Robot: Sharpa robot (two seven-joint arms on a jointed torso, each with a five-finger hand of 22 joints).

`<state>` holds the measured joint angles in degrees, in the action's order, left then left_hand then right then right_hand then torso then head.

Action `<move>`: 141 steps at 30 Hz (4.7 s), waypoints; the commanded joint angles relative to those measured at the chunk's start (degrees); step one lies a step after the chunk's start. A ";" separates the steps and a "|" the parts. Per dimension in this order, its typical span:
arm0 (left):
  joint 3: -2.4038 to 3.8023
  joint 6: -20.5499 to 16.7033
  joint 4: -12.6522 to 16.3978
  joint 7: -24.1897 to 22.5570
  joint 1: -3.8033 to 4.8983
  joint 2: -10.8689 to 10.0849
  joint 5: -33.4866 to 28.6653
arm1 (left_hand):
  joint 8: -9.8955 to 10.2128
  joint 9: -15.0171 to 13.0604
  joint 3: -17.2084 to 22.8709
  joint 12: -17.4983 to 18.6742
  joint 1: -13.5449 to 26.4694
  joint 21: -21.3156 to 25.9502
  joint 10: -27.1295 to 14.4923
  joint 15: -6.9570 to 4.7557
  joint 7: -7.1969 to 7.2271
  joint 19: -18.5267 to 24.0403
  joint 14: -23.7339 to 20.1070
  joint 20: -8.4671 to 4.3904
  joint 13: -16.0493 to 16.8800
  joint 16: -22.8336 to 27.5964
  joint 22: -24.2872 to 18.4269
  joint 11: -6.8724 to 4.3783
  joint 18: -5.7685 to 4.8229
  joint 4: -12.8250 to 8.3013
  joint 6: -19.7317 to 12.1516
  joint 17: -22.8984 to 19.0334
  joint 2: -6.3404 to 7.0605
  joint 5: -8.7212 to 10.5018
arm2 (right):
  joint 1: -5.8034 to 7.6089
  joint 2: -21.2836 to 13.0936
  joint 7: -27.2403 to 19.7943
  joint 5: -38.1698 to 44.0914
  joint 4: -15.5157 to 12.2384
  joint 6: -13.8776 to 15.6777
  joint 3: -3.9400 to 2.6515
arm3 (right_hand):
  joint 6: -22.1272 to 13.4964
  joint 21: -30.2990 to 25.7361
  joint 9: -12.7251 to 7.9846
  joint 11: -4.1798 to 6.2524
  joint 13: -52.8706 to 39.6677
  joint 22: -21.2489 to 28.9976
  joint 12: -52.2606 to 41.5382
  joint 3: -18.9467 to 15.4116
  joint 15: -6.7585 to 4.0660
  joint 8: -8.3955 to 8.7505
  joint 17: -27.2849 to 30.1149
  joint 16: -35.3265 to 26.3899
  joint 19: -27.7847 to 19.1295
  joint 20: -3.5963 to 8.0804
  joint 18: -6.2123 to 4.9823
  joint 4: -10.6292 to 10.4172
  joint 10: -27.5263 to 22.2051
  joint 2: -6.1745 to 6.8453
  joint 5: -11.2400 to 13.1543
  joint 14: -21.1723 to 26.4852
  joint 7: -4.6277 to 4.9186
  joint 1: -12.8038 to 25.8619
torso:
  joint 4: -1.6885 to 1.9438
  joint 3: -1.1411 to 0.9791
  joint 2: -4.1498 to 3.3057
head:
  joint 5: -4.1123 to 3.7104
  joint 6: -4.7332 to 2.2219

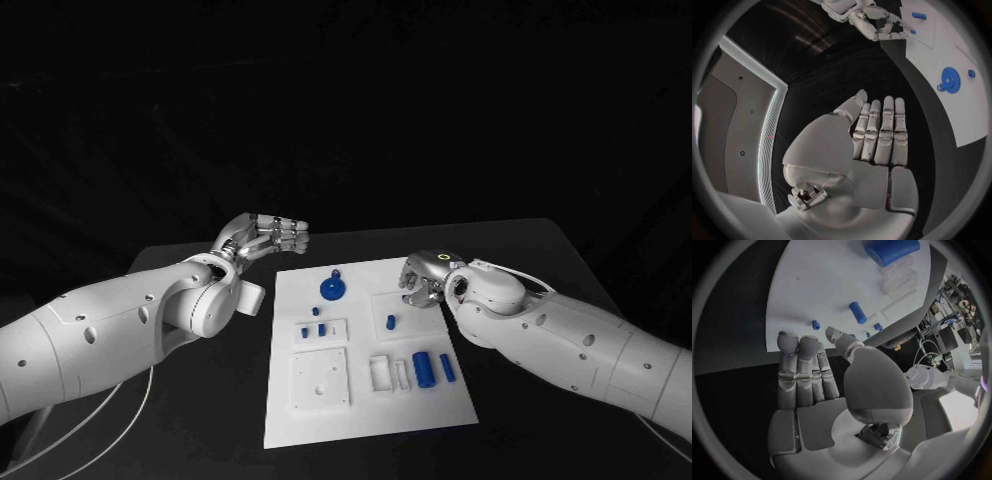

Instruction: Assemble the parts on the task board

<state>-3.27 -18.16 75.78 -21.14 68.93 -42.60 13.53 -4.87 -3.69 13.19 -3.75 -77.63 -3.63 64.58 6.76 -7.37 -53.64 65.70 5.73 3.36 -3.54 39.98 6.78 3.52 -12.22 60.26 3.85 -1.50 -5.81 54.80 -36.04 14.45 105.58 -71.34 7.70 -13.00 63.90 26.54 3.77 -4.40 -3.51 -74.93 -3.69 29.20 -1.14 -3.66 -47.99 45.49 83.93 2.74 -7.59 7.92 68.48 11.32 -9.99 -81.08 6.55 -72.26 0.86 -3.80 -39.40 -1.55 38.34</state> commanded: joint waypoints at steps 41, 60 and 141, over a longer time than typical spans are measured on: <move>0.06 2.75 0.69 -1.07 0.17 0.60 -3.72 | -0.21 0.06 -1.64 0.23 0.45 -0.41 -0.37 0.09 -0.44 -2.11 -0.19 -0.11 -0.05 0.06 -9.23 0.49 0.43 -0.28 -0.15 -0.06 -0.81 0.01 | -0.44 4.38 2.48 4.29 6.13 1.86 3.63 | 8.89 1.57 0.62 3.29 -0.33 -2.98 0.10 6.05 -2.53 -0.11 0.73 0.36 2.51 2.07 1.34 2.80 9.86 -3.92 2.29 0.10 -2.07 -0.83 | -0.11 -0.07 0.02 | 0.63 0.98; 0.06 2.81 -0.44 -1.09 0.18 0.62 -3.78 | -0.19 0.07 -1.73 0.23 0.36 -0.43 -0.47 0.09 -0.41 -2.23 -0.20 -0.13 -0.05 0.05 -9.62 0.51 0.44 -0.37 -0.02 -0.06 -0.85 0.07 | -0.69 1.73 3.14 3.77 1.01 8.62 2.26 | 10.35 5.73 0.54 3.65 -0.31 -3.58 0.16 8.90 -2.91 -0.03 -0.04 -0.49 2.62 2.64 1.94 4.21 11.21 -4.00 6.83 -1.18 -2.44 -0.67 | -0.35 -0.09 0.15 | 1.22 0.88; 0.04 3.11 -5.10 -1.52 0.19 4.83 -4.43 | -0.14 0.07 -2.09 0.23 -0.07 -0.70 -0.42 0.29 -0.50 -2.70 -0.99 0.00 -0.05 0.06 -9.58 0.52 1.08 -0.22 0.18 -0.10 -1.20 -0.48 | -12.16 7.21 0.04 7.65 -9.62 11.31 4.11 | 10.13 5.88 0.42 3.55 -0.20 -3.53 0.20 8.71 -2.92 -0.01 -0.85 -1.29 2.61 2.58 1.21 3.39 10.93 -3.99 7.13 -1.55 -2.39 -1.59 | -0.88 0.03 0.54 | 11.15 4.65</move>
<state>-3.29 -15.92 70.47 -22.07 69.04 -37.92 9.47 -4.83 -3.65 11.38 -3.76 -77.65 -4.07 64.19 6.97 -7.77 -56.11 65.09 5.72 3.37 -3.54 30.34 7.17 3.54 -12.45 60.28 3.83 -2.41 -6.20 42.70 -28.95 13.85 111.79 -81.01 19.25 -8.90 73.84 32.71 4.11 -0.81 -3.69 -74.90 -3.19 37.78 -3.89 -3.48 -48.80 44.44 84.02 4.88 -5.79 11.14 79.23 7.32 -2.67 -82.39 4.09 -73.42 -0.02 -3.74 -38.86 9.43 42.86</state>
